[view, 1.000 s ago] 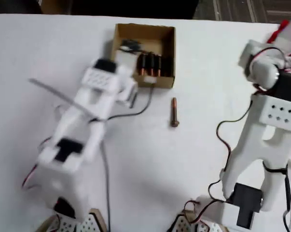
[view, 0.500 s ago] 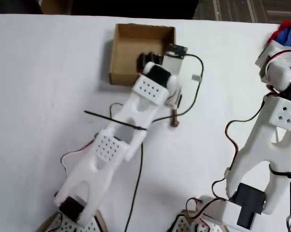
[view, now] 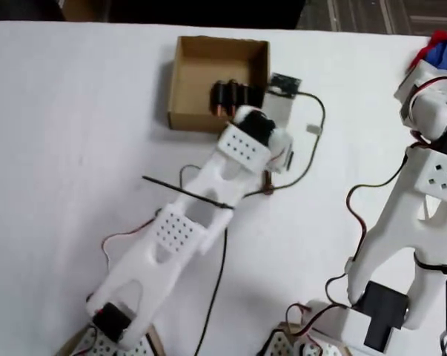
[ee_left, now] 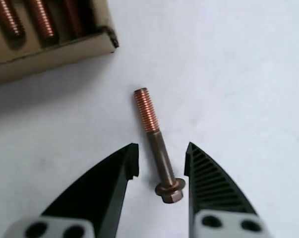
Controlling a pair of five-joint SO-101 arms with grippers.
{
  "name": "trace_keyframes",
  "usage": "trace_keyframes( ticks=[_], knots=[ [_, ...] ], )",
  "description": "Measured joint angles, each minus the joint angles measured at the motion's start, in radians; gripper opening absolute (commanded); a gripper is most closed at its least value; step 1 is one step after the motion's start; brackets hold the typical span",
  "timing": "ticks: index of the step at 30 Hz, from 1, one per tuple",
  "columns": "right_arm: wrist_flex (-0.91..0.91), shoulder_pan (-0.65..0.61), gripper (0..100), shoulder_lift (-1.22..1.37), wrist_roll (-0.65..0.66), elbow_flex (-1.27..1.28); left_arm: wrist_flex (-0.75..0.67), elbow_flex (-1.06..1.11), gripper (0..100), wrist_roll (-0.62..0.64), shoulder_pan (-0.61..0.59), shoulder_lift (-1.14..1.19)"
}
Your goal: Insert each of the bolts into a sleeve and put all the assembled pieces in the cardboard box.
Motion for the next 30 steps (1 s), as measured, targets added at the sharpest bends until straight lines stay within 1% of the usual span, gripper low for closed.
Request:
trace_keyframes(
  ticks=[3, 7, 10, 12, 14, 16, 17, 20, 24, 27, 30],
  knots=[
    [0.000, 0.000, 2.0, 0.000, 0.000, 0.000, 0.000, 0.014, 17, 0.000, 0.008, 0.015],
    [0.000, 0.000, 2.0, 0.000, 0.000, 0.000, -0.006, 0.101, 17, 0.000, 0.002, 0.048],
    [0.000, 0.000, 2.0, 0.000, 0.000, 0.000, 0.020, 0.117, 17, -0.052, 0.002, 0.044],
    [0.000, 0.002, 2.0, 0.000, 0.000, 0.000, 0.054, 0.118, 11, -0.086, 0.002, 0.043],
    [-0.003, 0.002, 2.0, 0.000, 0.000, 0.000, 0.081, 0.118, 1, -0.126, 0.000, 0.041],
    [-0.003, 0.002, 2.0, 0.000, 0.000, 0.000, 0.092, 0.126, 3, -0.180, 0.000, 0.038],
    [-0.003, 0.002, 2.0, 0.000, 0.000, 0.000, 0.100, 0.132, 2, -0.215, -0.003, 0.035],
    [-0.003, 0.002, 2.0, 0.000, 0.000, 0.000, 0.114, 0.140, 3, -0.316, -0.051, 0.020],
    [-0.003, 0.002, 2.0, 0.000, 0.000, 0.000, 0.124, 0.155, 3, -0.462, -0.172, -0.025],
    [-0.003, 0.002, 2.0, 0.000, 0.000, 0.000, 0.124, 0.218, 3, -0.646, -0.258, -0.100],
    [-0.008, 0.002, 2.0, 0.000, 0.000, 0.000, 0.124, 0.365, 3, -0.882, -0.304, -0.212]
  ],
)
